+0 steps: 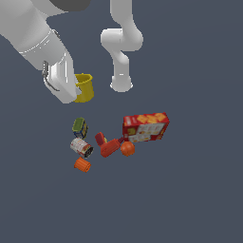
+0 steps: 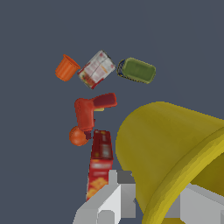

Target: Pick up a designated object from a clutter of objects.

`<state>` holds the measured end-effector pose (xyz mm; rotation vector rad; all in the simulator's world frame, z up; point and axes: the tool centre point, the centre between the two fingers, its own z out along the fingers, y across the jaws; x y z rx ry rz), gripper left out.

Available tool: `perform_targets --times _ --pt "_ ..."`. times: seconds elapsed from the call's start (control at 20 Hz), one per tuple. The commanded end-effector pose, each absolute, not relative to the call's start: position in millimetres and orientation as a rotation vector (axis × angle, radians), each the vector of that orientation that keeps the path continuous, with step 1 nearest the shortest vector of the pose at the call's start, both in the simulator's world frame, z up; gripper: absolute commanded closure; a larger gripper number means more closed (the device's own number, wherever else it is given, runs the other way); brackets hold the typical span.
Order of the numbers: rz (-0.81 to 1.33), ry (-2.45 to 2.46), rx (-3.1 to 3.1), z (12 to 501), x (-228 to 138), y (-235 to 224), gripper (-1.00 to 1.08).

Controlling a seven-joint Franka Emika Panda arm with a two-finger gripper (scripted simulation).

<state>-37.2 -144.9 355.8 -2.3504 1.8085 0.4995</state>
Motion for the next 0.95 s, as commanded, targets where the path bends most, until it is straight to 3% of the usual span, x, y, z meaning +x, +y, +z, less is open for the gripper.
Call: perform_targets --times 0.0,0.45,0.9 --pt "0.497 1.808 -2.351 378 -51 -161 1.08" --pt "0.496 1.808 -2.354 433 -83 -204 1.08" --pt "0.495 1.807 -2.356 449 -90 -217 1.08"
